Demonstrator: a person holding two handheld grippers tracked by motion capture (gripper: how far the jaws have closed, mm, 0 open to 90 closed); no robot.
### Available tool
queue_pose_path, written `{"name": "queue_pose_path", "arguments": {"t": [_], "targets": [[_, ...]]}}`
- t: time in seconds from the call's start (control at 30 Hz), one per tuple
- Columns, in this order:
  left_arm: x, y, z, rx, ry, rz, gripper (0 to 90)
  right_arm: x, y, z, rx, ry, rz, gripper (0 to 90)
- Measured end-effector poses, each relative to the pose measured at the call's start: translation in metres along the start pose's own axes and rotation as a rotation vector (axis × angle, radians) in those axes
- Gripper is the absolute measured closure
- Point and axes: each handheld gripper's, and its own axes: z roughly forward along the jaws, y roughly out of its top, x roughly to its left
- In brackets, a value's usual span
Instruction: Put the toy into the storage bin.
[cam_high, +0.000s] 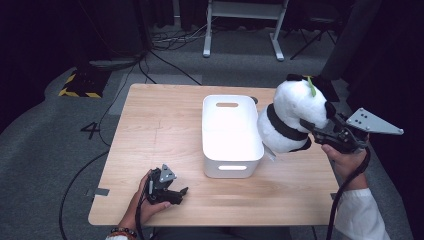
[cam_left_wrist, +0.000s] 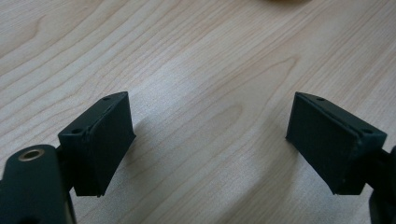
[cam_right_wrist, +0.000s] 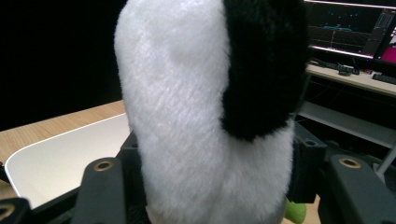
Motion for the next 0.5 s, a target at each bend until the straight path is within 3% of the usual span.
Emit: {"name": "queue_pose_path", "arguments": {"t": [0.5], "targets": [[0.000,0.000,0.000,0.001,0.000,0.001,14.8,0.014,0.014,0.011,-0.021,0.050,-0.010,40.7]]}}
